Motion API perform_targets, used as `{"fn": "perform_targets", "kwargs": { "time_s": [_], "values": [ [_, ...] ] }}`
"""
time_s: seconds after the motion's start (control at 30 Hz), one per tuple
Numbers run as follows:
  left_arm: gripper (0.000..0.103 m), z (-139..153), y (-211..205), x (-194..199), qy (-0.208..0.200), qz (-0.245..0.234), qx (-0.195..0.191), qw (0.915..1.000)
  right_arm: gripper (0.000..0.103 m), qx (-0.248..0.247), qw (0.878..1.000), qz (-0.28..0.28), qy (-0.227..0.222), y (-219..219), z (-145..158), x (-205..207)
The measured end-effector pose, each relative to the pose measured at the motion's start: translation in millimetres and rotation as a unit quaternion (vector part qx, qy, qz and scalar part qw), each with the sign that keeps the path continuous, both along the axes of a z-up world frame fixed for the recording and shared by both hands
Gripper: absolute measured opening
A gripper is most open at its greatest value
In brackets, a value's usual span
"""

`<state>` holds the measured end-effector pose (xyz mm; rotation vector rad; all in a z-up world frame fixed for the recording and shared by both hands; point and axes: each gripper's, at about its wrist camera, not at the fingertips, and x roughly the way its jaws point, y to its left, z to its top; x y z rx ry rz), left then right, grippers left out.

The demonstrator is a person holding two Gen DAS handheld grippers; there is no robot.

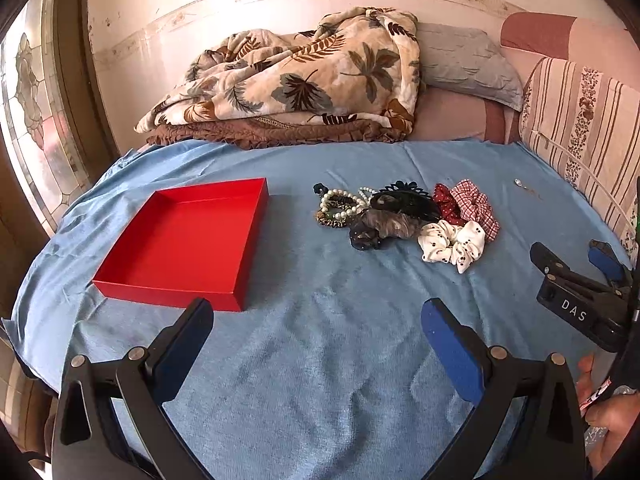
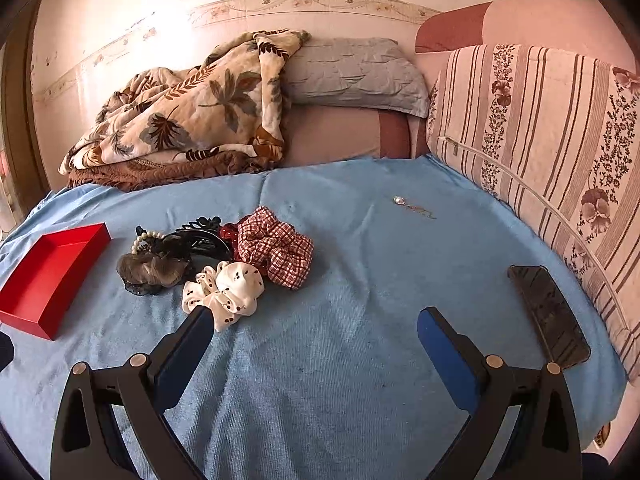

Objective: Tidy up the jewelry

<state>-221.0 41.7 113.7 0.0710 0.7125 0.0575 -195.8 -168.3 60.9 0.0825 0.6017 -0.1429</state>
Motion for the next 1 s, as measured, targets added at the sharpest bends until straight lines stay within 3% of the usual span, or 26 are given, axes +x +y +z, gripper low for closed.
{"fn": "perform_targets", "kwargs": {
  "time_s": [0.33,0.57,1.0],
  "values": [
    [0.103,0,13,1,0.003,0.007,-0.014,0.9999,0.103,-0.013,1.0,0.005,0.016,5,-4,2],
    [0.103,16,29,-5,-0.021,0.01,-0.031,0.9992,0.102,-0.053,0.998,0.013,0.017,17,-5,-5],
    [0.103,52,82,-35,-0.084,0.067,-0.05,0.993,0.102,-0.066,0.997,-0.005,-0.038,21,67,-28]
  ]
}}
